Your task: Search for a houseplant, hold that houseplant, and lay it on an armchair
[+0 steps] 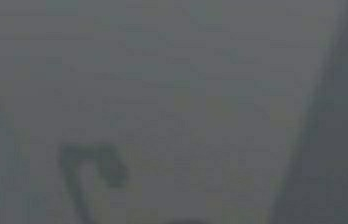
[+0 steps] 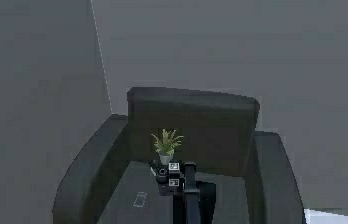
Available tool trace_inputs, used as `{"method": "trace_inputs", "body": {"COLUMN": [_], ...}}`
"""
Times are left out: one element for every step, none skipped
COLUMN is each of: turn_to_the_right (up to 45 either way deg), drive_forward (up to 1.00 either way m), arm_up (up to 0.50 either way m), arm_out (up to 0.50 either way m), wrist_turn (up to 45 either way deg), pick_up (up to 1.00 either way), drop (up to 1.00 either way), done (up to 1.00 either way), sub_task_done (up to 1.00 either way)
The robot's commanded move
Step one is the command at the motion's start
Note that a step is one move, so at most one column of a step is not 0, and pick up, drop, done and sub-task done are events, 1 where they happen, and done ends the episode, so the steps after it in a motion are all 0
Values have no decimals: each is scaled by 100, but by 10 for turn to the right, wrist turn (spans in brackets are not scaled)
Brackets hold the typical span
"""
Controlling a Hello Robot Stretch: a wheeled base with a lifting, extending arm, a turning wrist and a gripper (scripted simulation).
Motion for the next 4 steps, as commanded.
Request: {"method": "trace_inputs", "body": {"turn_to_the_right": [0, 0, 0, 0], "drive_forward": [0, 0, 0, 0], "arm_up": [-32, 0, 10, 0], "arm_out": [0, 0, 0, -8], "wrist_turn": [0, 0, 0, 0], "pick_up": [0, 0, 0, 0], "drop": [0, 100, 0, 0], "done": [0, 0, 0, 0], "sub_task_done": [0, 0, 0, 0]}}
